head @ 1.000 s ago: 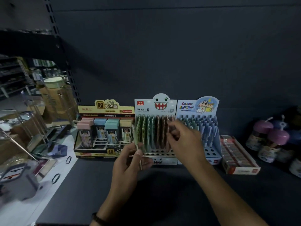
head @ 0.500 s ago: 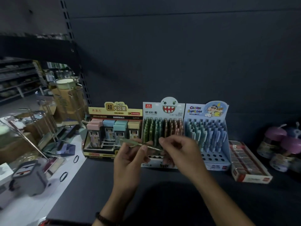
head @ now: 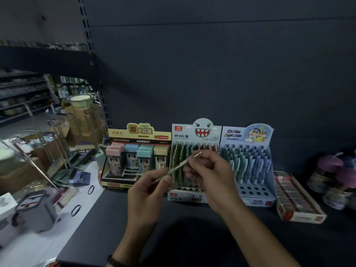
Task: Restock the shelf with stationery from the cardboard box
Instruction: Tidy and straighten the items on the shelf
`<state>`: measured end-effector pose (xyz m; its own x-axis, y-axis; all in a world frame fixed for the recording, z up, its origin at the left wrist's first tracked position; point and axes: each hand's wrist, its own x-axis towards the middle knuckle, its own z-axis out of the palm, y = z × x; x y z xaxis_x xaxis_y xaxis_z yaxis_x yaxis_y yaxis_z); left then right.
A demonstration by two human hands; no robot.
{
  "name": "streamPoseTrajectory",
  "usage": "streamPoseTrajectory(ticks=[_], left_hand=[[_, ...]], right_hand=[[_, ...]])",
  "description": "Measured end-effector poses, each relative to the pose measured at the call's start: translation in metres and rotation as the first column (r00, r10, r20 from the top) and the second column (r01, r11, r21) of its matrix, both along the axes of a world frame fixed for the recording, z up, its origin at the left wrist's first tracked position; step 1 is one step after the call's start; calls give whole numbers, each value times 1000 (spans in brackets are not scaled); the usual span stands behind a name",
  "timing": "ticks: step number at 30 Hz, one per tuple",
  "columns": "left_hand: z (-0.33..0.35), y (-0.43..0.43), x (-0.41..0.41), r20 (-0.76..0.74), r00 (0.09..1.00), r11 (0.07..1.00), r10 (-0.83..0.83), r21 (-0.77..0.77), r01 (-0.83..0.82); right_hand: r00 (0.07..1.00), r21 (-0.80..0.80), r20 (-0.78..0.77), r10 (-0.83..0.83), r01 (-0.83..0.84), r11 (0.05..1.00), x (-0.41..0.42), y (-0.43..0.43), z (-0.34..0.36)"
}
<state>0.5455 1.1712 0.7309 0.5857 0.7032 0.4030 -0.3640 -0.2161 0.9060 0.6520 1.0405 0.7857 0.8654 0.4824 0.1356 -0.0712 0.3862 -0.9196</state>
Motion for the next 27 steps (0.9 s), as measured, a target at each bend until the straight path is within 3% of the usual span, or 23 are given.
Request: streamPoseTrajectory(ticks=[2, 4, 6, 9, 14, 19, 27], left_hand=[[-4, 2, -2, -94, 995, 990, 32, 137, -18], [-15, 8, -4, -247, 955, 931, 161, 360, -64], [-26, 12, -5, -346, 901, 860, 260, 508, -53], [-40, 13, -6, -369, 892, 808, 261, 589, 8], [-51, 12, -5, -352, 897, 738, 268, 673, 44], [-50, 13, -5, -343, 900, 734, 269, 678, 38], [-38, 5, -11, -386, 889, 765, 245, 640, 67]], right_hand=[[978, -76, 173, -118, 132, 988, 3, -2, 2], [873, -159, 427, -234, 327, 932, 11, -5, 2], [762, -223, 605, -232, 442, 869, 19, -6, 0], [670, -308, 729, -141, 504, 807, 21, 0, -2], [631, -383, 776, -17, 492, 782, 16, 13, -2], [592, -544, 783, 192, 500, 674, 7, 24, -3], [614, -545, 778, 133, 555, 628, -21, -7, -7]])
